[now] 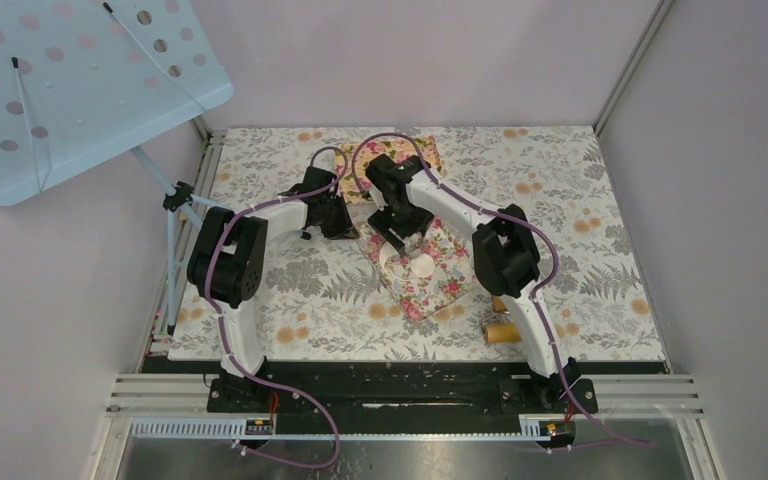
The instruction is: Roll out the dumpling wrappers from the dough
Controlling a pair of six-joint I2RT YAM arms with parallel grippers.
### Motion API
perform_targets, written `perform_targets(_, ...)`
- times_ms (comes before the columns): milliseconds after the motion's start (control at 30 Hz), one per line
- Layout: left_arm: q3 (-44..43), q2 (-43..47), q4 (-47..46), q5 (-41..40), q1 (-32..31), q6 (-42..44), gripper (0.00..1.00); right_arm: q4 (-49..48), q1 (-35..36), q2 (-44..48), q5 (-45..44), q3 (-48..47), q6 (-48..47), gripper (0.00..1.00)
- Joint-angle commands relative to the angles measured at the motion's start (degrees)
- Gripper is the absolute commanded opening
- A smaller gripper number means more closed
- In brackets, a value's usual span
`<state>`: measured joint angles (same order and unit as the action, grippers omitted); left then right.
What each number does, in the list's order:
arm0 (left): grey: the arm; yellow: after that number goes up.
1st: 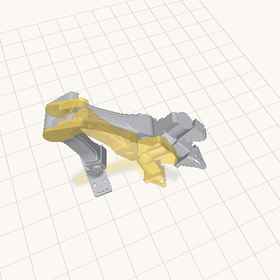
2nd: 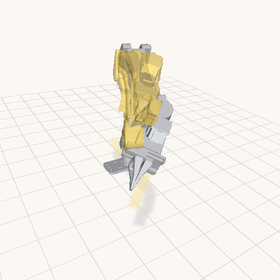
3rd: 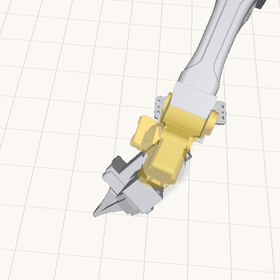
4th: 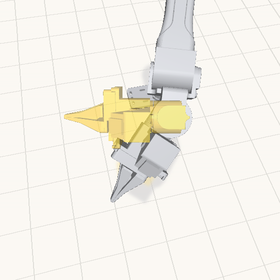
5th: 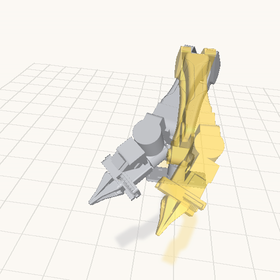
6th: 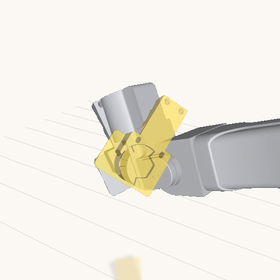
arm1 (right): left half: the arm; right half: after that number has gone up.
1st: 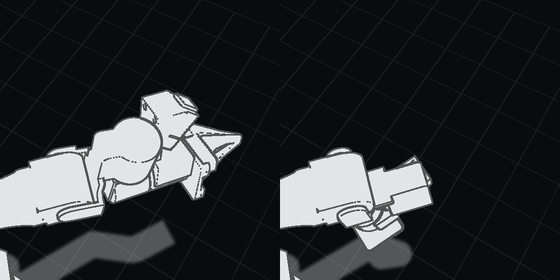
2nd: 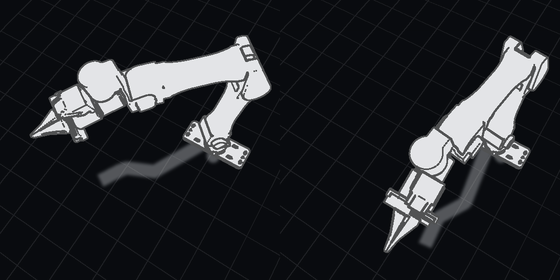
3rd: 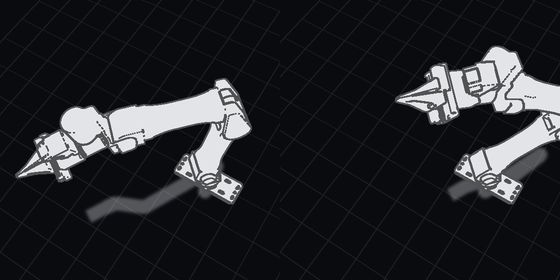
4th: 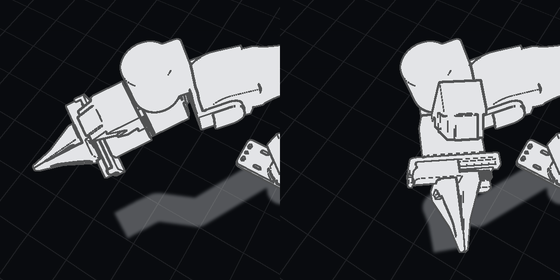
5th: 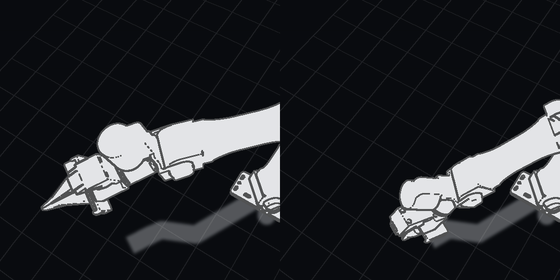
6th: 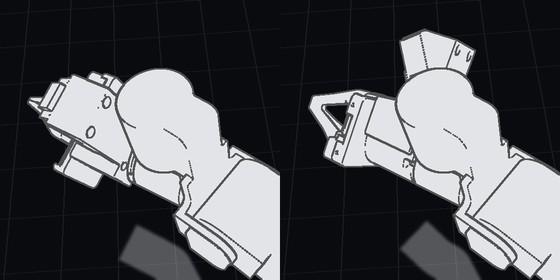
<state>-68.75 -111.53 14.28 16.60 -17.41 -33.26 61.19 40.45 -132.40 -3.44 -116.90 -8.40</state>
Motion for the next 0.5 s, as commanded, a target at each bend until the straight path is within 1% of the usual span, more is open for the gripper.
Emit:
perform_targets(0,0.8,-2.0,0.7,-2.7,-0.7,1.0,0.00,-0.5,0.3,-1.5,8.0,-6.2,2.5,0.07)
perform_targets(233,0.6,-2.4,0.8,-2.2,-1.1,1.1,0.00,-4.1,0.3,-1.2,17.1,-11.6,5.2,0.06)
perform_targets(333,0.6,-2.5,0.8,-2.1,-1.1,1.2,0.00,-3.9,0.4,-1.5,16.6,-13.7,5.1,0.05)
perform_targets(467,0.5,-2.5,0.8,-1.8,-1.1,1.2,0.00,-3.9,0.4,1.0,15.1,-12.2,4.0,0.05)
